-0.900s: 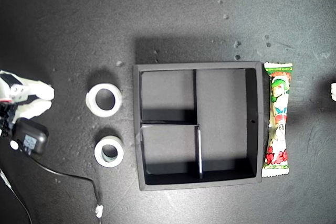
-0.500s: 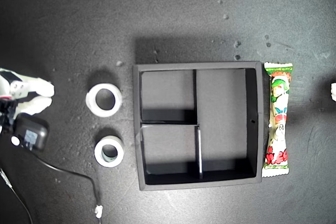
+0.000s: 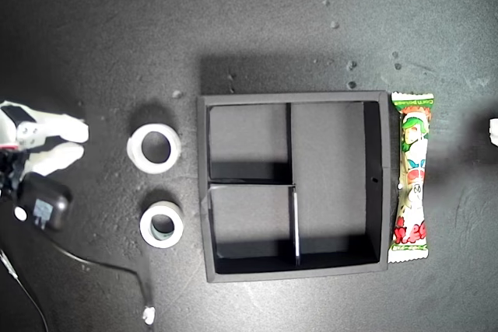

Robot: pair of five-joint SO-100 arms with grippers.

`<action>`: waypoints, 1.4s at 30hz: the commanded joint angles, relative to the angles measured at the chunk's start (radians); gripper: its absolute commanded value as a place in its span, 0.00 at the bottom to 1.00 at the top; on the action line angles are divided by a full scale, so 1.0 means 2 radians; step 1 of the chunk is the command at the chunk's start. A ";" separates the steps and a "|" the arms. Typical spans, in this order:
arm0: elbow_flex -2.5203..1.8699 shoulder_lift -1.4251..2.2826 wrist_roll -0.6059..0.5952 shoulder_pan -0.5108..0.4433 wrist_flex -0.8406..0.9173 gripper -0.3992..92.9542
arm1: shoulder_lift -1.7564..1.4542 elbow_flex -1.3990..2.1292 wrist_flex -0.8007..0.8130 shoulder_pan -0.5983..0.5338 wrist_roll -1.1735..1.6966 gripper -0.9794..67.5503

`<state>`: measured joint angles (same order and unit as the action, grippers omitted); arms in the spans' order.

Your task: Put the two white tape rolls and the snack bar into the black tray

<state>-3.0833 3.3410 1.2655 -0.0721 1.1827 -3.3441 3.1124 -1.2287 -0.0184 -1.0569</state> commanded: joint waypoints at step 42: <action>0.421 -0.744 -0.181 -0.025 -0.235 0.12 | -0.003 -0.006 0.258 -0.001 -0.075 0.15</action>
<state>-2.2442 1.8193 0.8820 -0.1350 0.7056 -3.3425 3.1094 -0.7256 -0.0215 -1.2870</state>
